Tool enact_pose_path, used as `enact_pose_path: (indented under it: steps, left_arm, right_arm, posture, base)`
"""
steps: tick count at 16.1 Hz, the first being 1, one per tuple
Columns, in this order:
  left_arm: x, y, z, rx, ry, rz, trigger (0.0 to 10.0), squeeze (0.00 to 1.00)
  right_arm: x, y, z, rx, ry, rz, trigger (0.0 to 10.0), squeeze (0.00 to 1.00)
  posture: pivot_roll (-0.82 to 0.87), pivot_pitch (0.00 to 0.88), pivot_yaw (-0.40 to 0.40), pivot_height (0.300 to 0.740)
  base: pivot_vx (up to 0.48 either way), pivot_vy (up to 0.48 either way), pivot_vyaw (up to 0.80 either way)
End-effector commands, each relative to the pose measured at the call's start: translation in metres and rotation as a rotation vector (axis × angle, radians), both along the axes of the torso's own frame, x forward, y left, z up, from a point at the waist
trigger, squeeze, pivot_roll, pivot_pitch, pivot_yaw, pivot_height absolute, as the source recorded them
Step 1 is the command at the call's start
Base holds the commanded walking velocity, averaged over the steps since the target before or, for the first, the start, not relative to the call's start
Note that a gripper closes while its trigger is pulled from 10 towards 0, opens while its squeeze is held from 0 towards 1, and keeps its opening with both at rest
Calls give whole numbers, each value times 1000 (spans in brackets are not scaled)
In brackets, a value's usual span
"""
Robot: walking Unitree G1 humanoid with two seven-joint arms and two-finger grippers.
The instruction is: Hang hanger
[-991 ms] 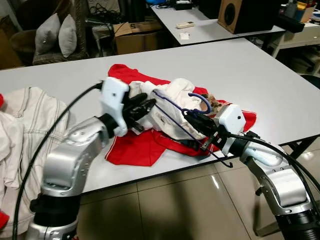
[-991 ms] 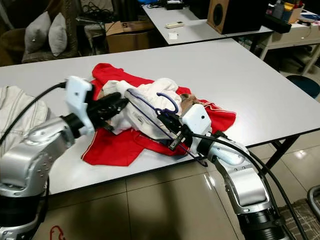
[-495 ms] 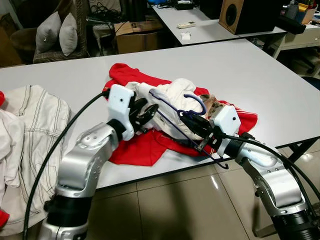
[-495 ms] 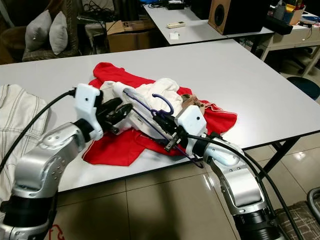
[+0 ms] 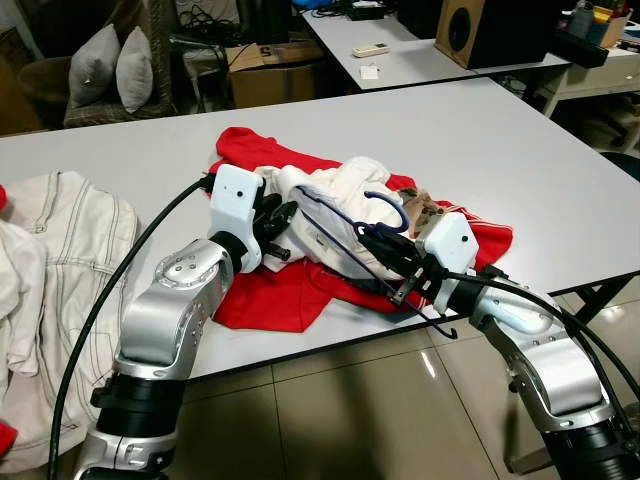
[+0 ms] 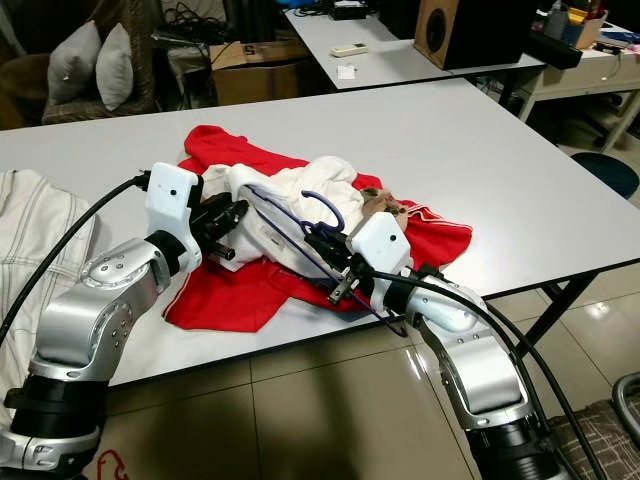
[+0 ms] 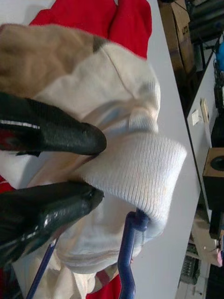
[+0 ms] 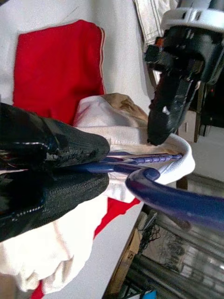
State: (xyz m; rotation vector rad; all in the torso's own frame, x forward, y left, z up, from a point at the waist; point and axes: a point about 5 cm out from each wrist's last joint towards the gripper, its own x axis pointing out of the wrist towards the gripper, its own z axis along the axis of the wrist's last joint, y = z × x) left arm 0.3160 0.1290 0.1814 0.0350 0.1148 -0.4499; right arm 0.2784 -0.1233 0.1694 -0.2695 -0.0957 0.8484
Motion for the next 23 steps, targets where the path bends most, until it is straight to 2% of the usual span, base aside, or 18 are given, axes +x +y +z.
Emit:
enact_pose_path:
  steps: [1, 4, 6, 7, 10, 13, 16, 17, 19, 20, 21, 23]
  left_arm:
    - [4, 1, 8, -5, -37, 18, 0, 0]
    - [5, 0, 10, -7, -48, 16, 0, 0]
    - [5, 2, 14, 15, -65, 14, 0, 0]
    - [3, 3, 17, 90, -77, -11, 0, 0]
    - [2, 0, 26, 216, -87, -93, 0, 0]
    - [-1, -8, 28, 270, -79, -174, 0, 0]
    - [-5, -13, 18, 361, -13, -245, 0, 0]
    - [-5, -12, 16, 380, 5, -238, 0, 0]
    - [6, -1, 16, 395, 17, -124, 784, 0]
    - [14, 8, 18, 411, 19, -45, 0, 0]
    - [21, 13, 23, 420, 7, -15, 0, 0]
    - [24, 13, 30, 431, -2, -37, 0, 0]
  right_arm:
    - [2, 2, 5, 0, -18, 12, 10000, 0]
    - [2, 3, 3, -24, -15, 19, 10000, 0]
    - [3, 0, -2, -102, -7, 9, 10000, 0]
    - [4, -3, -8, -173, 3, -2, 10000, 0]
    - [3, -3, -11, -238, -5, 19, 10000, 0]
    - [2, 2, -9, -255, -34, 48, 10000, 0]
    - [1, 6, -4, -245, -61, 72, 10000, 0]
    - [2, 6, -3, -241, -66, 69, 10000, 0]
    - [2, 8, 0, -229, -73, 84, 10000, 0]
    - [-1, 10, 0, -221, -72, 110, 10000, 0]
    - [-3, 12, -1, -219, -67, 134, 10000, 0]
    - [-5, 14, -2, -217, -61, 154, 10000, 0]
  posture:
    - [0, 0, 39, 740]
    - [0, 0, 38, 740]
    - [-2, 0, 40, 740]
    - [-3, 0, 42, 740]
    - [-5, 0, 48, 740]
    - [-5, 0, 49, 740]
    - [-5, 0, 50, 740]
    - [-5, 0, 50, 740]
    - [-4, 0, 49, 740]
    - [-3, 0, 48, 740]
    - [-1, 0, 46, 740]
    - [-1, 0, 46, 740]
  base:
    - [0, 0, 0]
    - [0, 0, 0]
    - [0, 0, 0]
    - [0, 0, 0]
    - [0, 0, 0]
    - [0, 0, 0]
    - [0, 0, 0]
    - [0, 0, 0]
    - [0, 0, 0]
    - [0, 0, 0]
    - [0, 0, 0]
    - [0, 0, 0]
